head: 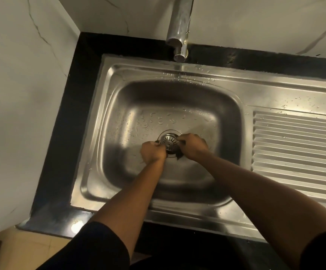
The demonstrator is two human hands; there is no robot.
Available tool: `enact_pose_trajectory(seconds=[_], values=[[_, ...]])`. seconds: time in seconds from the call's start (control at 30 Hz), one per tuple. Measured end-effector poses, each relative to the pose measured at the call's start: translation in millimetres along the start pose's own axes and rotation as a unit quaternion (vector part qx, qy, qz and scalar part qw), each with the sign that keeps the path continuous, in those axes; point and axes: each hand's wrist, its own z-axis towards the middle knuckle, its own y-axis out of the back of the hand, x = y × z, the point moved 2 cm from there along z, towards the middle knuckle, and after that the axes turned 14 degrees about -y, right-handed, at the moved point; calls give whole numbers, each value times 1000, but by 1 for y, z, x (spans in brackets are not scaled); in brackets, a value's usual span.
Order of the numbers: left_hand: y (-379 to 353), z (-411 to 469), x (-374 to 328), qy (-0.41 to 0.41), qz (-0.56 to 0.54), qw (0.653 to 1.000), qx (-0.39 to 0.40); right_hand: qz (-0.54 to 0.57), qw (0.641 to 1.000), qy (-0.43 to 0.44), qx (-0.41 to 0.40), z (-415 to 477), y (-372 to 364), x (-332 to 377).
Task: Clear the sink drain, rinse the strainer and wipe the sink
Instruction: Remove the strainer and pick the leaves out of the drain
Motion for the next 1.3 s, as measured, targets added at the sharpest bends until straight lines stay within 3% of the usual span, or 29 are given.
enact_pose_trajectory(seconds=[0.13, 0.23, 0.5, 0.67, 1.03, 1.3], values=[[21, 3, -13, -146, 94, 985, -3, 144, 990, -10, 10, -1, 6, -3], [36, 4, -22, -190, 108, 976, -8, 207, 978, -24, -3, -5, 13, -2], [60, -10, -63, -225, -67, 971, 44, 404, 914, 7, -31, -36, 55, 6], [69, -26, -88, -272, -127, 952, 55, 456, 886, 39, -74, -57, 106, 0], [59, -34, -74, -221, -118, 966, 64, 574, 797, -64, -175, -21, 203, -25], [44, -38, -70, -238, -102, 963, 71, 661, 715, -169, -153, 21, 214, -38]])
